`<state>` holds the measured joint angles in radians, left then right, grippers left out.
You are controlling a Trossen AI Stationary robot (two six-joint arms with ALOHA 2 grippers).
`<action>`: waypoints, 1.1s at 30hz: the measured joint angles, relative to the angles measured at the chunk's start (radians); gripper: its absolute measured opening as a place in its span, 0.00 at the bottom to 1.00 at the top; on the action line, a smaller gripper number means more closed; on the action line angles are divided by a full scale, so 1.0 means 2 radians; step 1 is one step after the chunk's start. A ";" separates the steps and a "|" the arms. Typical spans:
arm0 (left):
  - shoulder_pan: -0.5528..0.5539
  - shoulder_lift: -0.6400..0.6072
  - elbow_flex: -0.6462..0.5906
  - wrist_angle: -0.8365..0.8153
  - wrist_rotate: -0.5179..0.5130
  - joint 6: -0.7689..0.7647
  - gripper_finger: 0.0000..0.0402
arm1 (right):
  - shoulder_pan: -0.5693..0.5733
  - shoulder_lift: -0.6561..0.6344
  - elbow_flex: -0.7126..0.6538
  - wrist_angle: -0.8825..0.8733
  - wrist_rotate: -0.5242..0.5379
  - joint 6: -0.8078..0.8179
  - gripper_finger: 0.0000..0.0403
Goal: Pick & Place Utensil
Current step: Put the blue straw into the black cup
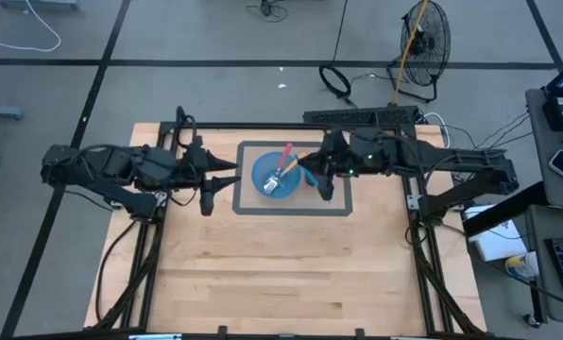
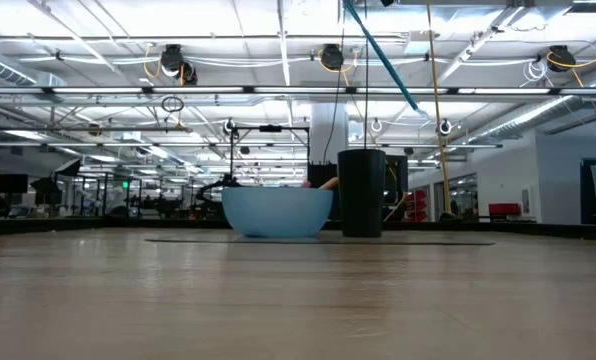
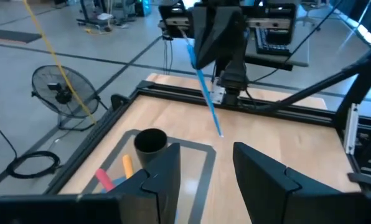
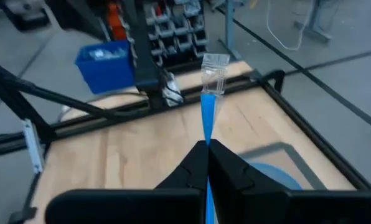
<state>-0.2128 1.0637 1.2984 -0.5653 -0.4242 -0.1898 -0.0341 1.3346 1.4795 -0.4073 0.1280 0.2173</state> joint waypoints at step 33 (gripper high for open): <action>-0.011 0.005 0.000 0.008 -0.015 0.005 0.38 | -0.111 -0.018 0.000 0.126 -0.069 -0.098 0.00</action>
<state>-0.2356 1.0740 1.2984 -0.5500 -0.4541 -0.1791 -0.2565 1.2995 1.4790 -0.1559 -0.0094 0.0211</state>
